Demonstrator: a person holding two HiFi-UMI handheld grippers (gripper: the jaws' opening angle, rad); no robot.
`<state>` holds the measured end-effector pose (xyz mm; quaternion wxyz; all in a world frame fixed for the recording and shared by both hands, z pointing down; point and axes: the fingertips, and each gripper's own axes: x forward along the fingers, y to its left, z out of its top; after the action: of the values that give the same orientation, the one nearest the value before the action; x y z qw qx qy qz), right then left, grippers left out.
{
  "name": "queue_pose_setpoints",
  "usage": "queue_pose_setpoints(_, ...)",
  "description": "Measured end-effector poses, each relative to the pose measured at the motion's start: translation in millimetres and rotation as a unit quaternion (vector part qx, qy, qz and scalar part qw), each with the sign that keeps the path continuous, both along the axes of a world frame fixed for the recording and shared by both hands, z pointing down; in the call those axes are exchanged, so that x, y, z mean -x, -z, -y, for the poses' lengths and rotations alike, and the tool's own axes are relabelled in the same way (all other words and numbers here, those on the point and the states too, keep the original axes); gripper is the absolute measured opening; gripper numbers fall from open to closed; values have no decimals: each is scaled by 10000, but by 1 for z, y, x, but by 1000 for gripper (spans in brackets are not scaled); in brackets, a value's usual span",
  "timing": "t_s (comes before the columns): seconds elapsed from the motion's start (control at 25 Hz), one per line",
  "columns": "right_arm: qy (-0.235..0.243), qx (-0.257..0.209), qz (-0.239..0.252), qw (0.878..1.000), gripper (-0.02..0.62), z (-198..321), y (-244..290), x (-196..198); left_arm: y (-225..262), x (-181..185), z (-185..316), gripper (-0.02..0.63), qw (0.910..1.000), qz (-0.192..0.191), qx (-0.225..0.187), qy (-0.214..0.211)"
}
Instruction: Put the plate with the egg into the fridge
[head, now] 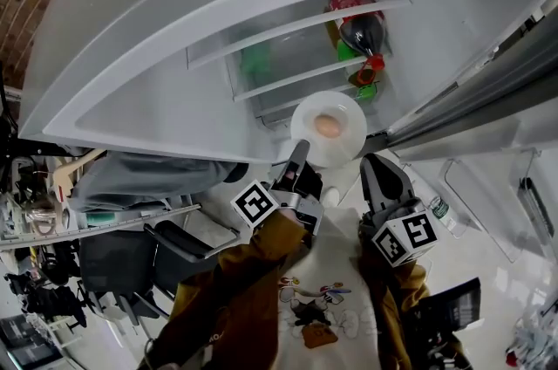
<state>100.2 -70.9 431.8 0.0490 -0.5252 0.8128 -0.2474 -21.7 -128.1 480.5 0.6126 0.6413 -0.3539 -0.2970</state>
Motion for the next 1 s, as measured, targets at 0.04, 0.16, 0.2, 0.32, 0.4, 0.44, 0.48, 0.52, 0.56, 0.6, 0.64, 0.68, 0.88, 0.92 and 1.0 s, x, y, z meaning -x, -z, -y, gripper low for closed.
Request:
queue_pose_setpoints(0.04, -4, 0, 1, 10000, 6, 1, 1, 0, 0, 0, 2, 18, 10000, 10, 8, 20)
queue_pose_setpoints(0.16, 7, -26, -11, 10000, 6, 6, 4, 2, -1, -2, 11, 18, 10000, 19, -2, 32)
queue_pose_setpoints(0.2, 14, -41, -14, 10000, 6, 8, 5, 2, -1, -3, 14, 18, 10000, 12, 4, 47)
queue_pose_setpoints(0.32, -7, -21, -9, 10000, 6, 13, 2, 2, -2, -6, 20, 18, 9999, -15, 45, 113)
queue_pose_setpoints(0.4, -24, 30, 2, 10000, 6, 15, -1, 2, -2, -7, 23, 18, 9999, -19, 64, 152)
queue_pose_setpoints(0.44, -28, 47, 2, 10000, 6, 15, -2, 1, -3, -7, 24, 18, 9998, -18, 68, 166)
queue_pose_setpoints(0.48, -31, 58, -4, 10000, 6, 16, -3, 1, -3, -7, 27, 18, 9998, -6, 67, 177)
queue_pose_setpoints(0.52, -36, 66, -13, 10000, 6, 17, -4, 1, -4, -6, 29, 18, 9998, 20, 68, 189)
queue_pose_setpoints(0.56, -47, 77, -28, 10000, 6, 19, -5, 0, -6, -5, 31, 18, 9998, 57, 75, 202)
queue_pose_setpoints(0.6, -65, 86, -52, 9999, 6, 20, -7, 0, -8, -5, 32, 18, 9997, 91, 83, 216)
queue_pose_setpoints(0.64, -84, 87, -93, 9999, 6, 23, -9, 1, -9, -4, 34, 18, 9996, 106, 81, 230)
queue_pose_setpoints(0.68, -99, 79, -145, 9998, 6, 26, -10, 1, -10, -5, 36, 18, 9996, 98, 67, 248)
queue_pose_setpoints(0.88, -128, 1, -287, 9995, 6, 37, -10, 6, -13, -2, 45, 18, 9989, 264, 96, 362)
queue_pose_setpoints(0.92, -129, -4, -304, 9995, 6, 39, -11, 7, -12, -2, 47, 18, 9989, 191, 80, 415)
queue_pose_setpoints(1.0, -131, 7, -317, 9994, 6, 40, -12, 7, -8, -1, 52, 18, 9987, 68, 24, 508)
